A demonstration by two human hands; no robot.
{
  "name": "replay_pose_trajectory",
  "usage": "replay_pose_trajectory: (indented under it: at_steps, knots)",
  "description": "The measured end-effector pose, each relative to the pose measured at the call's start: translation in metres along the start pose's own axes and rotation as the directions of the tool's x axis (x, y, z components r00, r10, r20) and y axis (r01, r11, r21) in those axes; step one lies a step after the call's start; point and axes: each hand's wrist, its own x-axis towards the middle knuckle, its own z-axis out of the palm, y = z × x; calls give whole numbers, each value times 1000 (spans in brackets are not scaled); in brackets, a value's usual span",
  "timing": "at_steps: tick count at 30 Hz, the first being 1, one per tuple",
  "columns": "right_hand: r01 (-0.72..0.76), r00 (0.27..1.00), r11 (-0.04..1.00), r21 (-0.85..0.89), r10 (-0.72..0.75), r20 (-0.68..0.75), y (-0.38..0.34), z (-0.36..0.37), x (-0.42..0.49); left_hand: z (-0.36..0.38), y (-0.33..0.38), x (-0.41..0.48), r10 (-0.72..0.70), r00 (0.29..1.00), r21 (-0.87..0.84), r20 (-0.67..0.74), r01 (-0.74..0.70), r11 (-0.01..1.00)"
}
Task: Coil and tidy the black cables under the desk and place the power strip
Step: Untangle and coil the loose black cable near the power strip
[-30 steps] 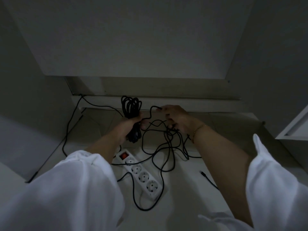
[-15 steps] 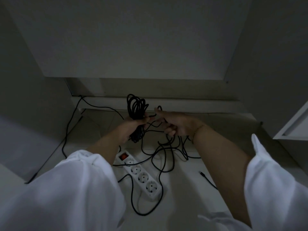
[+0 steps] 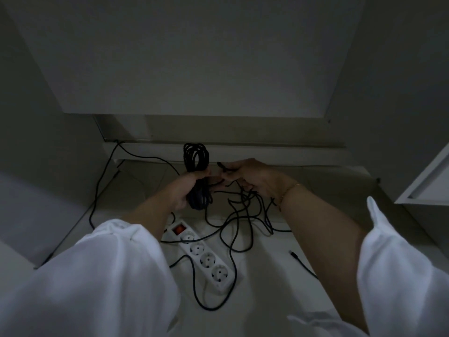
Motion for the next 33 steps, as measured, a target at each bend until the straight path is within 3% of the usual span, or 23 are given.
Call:
replay_pose_trajectory:
  at_steps: [3, 6, 11, 17, 20, 24, 26, 30, 33]
  knots:
    - [12, 996, 999, -40, -9, 89, 1, 6, 5, 5, 2, -6, -33, 999, 155, 11, 31, 987]
    - [19, 998, 983, 181, -31, 62, -2, 10, 5, 20, 5, -11, -64, 994, 200, 88, 46, 979]
    - [111, 993, 975, 192, -102, -55, -5, 6, 1, 25, 8, -6, -35, 997, 108, 73, 27, 994]
    - [87, 985, 993, 85, -73, -157, -12, 9, -4, 26, 5, 0, 66, 998, 43, 1, -66, 997]
    - [79, 988, 983, 166, -56, -142, -15, 10, -7, 22, 5, -1, 115, 992, 58, -43, -112, 992]
    - [86, 991, 982, 170, -66, -117, -14, 7, -10, 13, 5, -4, 138, 986, -42, -88, -142, 989]
    - [94, 992, 978, 188, -75, -104, -13, 5, -10, 8, 4, -4, 124, 989, 9, -81, -124, 992]
    - [150, 983, 928, 340, -103, -152, -11, 7, -8, 1, 1, -2, 93, 994, 155, -55, -84, 984]
    - [182, 971, 837, 516, -71, -228, -11, 10, -5, 6, 3, -1, 76, 996, 140, -55, -68, 988]
